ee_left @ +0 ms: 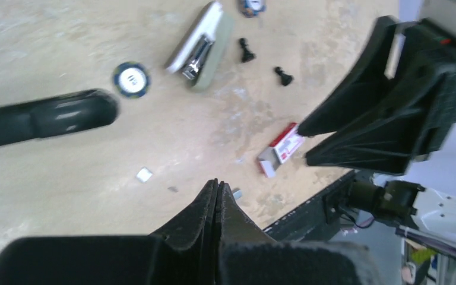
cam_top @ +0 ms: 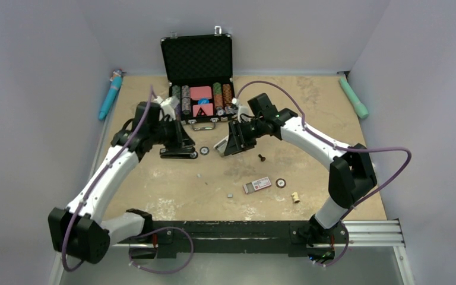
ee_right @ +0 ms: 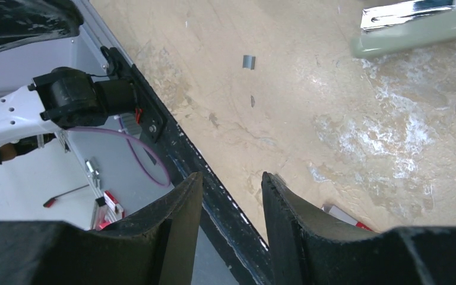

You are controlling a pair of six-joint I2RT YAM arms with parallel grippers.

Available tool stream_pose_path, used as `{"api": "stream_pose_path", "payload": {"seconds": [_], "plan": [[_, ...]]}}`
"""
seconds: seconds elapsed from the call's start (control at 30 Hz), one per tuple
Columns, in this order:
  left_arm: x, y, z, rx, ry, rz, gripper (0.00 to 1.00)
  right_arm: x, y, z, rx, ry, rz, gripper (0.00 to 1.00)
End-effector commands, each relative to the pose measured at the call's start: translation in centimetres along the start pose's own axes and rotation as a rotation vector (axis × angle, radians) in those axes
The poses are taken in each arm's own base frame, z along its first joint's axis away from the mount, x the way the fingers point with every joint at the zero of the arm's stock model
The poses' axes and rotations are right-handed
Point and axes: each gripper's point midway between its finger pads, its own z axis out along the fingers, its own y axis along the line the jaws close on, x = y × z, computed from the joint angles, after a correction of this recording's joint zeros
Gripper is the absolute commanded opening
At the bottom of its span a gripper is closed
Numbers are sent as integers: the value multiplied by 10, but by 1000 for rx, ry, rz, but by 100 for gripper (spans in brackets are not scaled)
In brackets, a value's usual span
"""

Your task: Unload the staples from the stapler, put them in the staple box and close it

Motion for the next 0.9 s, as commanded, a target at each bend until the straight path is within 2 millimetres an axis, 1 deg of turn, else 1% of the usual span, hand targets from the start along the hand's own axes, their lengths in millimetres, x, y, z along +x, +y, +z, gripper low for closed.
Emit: {"api": "stream_pose_path", "payload": {"seconds": [0.0, 0.03, 0.1, 0.23, 0.27, 0.37, 0.47, 0.5, 0.53, 0.57, 0.6, 0.63, 0.7, 0.73, 0.8, 0.83, 0.87], "plan": [[3, 34, -20, -54, -179, -7, 0, -18, 17, -14, -20, -55, -29, 46], [7, 37, -25, -60, -207, 0, 0, -18, 17, -14, -20, -55, -27, 46], [15, 40, -28, -51, -232, -4, 0, -18, 17, -14, -20, -54, -25, 46], [41, 49, -16, -48, -146, -67, 1, -18, 14, -11, -12, -50, -14, 46], [47, 50, -13, -43, -119, -78, 4, -19, 12, -11, -2, -53, -8, 47], [54, 49, -8, -48, -86, -66, 26, -24, 5, -10, 50, -74, 16, 50], [51, 43, -8, -77, -72, -9, 58, -30, -1, -12, 93, -100, 32, 55], [50, 39, -8, -83, -65, 13, 67, -33, -3, -12, 114, -111, 29, 56], [49, 37, -9, -96, -57, 33, 78, -36, -5, -13, 138, -120, 21, 57], [49, 36, -10, -110, -51, 47, 86, -38, -8, -13, 172, -128, 4, 58], [49, 37, -11, -127, -48, 49, 97, -39, -8, -13, 205, -132, -26, 58], [48, 39, -13, -158, -46, 28, 100, -43, -9, -14, 261, -145, -68, 58], [49, 46, -23, -237, -30, -12, 100, -43, 3, -10, 336, -145, -173, 58], [46, 46, -31, -265, -34, -21, 100, -41, 12, -6, 351, -141, -217, 58], [46, 58, -48, -368, -44, -39, 100, -35, 25, 4, 349, -142, -257, 58], [47, 64, -57, -418, -50, -40, 100, -32, 29, 9, 339, -150, -259, 59], [50, 74, -70, -495, -50, -39, 100, -31, 32, 13, 331, -165, -259, 58]]}}
